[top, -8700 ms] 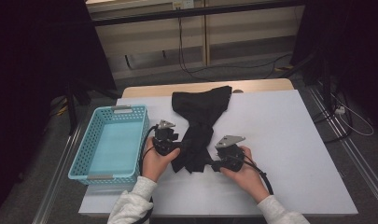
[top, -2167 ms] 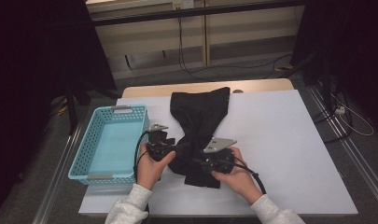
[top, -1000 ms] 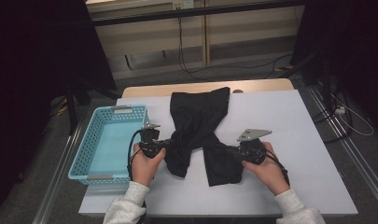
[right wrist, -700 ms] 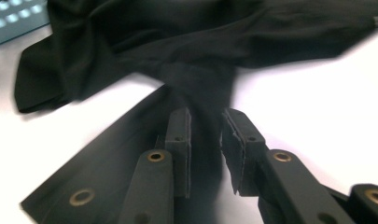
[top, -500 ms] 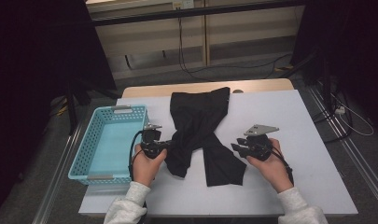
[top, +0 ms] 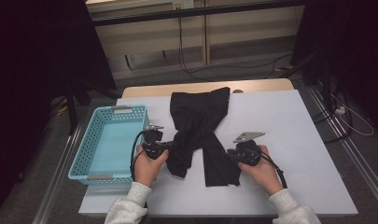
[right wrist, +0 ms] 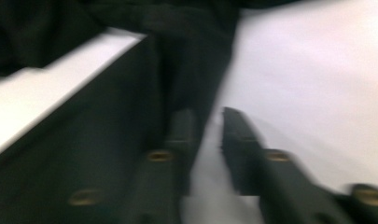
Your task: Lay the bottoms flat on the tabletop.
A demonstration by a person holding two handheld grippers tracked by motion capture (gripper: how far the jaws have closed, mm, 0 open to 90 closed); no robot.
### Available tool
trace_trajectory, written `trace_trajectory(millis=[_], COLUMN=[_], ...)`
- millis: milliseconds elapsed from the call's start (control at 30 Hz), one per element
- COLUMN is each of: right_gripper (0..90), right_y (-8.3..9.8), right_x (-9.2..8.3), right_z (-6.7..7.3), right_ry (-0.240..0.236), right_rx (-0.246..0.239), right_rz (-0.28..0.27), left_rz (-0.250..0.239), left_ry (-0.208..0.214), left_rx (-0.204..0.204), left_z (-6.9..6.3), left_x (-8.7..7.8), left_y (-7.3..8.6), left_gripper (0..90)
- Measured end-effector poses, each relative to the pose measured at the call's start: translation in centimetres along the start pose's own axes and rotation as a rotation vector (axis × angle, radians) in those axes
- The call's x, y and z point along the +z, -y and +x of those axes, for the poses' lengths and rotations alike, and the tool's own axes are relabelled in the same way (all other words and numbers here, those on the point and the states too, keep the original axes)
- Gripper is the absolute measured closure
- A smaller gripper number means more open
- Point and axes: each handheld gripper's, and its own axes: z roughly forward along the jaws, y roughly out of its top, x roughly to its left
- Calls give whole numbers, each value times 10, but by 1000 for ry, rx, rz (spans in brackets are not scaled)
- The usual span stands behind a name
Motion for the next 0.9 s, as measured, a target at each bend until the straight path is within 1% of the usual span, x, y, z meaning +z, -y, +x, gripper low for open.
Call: trace_trajectory(millis=[33,67,100,133,167,233,267,333,367,433,467,533,633,700,733,800,833,867,900], right_gripper=[900,900,900,900,900,900,900,900,900,900,900,900,900,900,900,900,900,878,851], right_y=[0,-1,-2,-3,-4,-8,-9,-12,-14,-14,-13,-12,-14,-13,-12,-12,-12,-12,-12], right_x=[1,2,4,4,4,4,4,6,8,12,16,21,24,26,27,28,29,29,29], right_z=[2,3,6,8,10,17,21,30,35,42,46,51,57,60,62,65,66,68,68], right_ry=[-9,-13,-30,-58,-75,-106,-114,-124,-127,-103,-107,-112,-121,-138,-149,-165,-159,-152,-153], right_rx=[2,-15,-20,-4,5,2,-10,-41,-56,-88,-100,-120,-131,-136,-134,-141,-144,-142,-138], right_rz=[-8,-14,-15,-24,-38,-62,-72,-85,-78,-57,-38,-28,-29,-24,-34,-37,-37,-39,-42], left_rz=[-2,2,5,4,5,1,3,7,4,11,13,14,-1,0,-7,-17,-20,-30,-29], left_ry=[0,2,6,7,6,11,10,16,16,25,26,29,26,26,25,24,21,11,9], left_rx=[0,7,5,2,3,-3,2,-2,-3,-4,-2,-6,-14,-8,-16,-11,-1,5,17], left_z=[0,0,0,0,0,1,1,1,1,0,0,1,2,3,3,2,2,1,0], left_x=[0,0,0,0,0,0,0,1,2,2,1,0,-1,-2,-2,-2,-1,0,1], left_y=[0,0,0,1,1,0,1,1,1,1,2,1,2,2,2,1,1,1,1], left_gripper=[868,868,868,867,867,867,867,863,862,860,860,860,861,852,840,789,732,629,528])
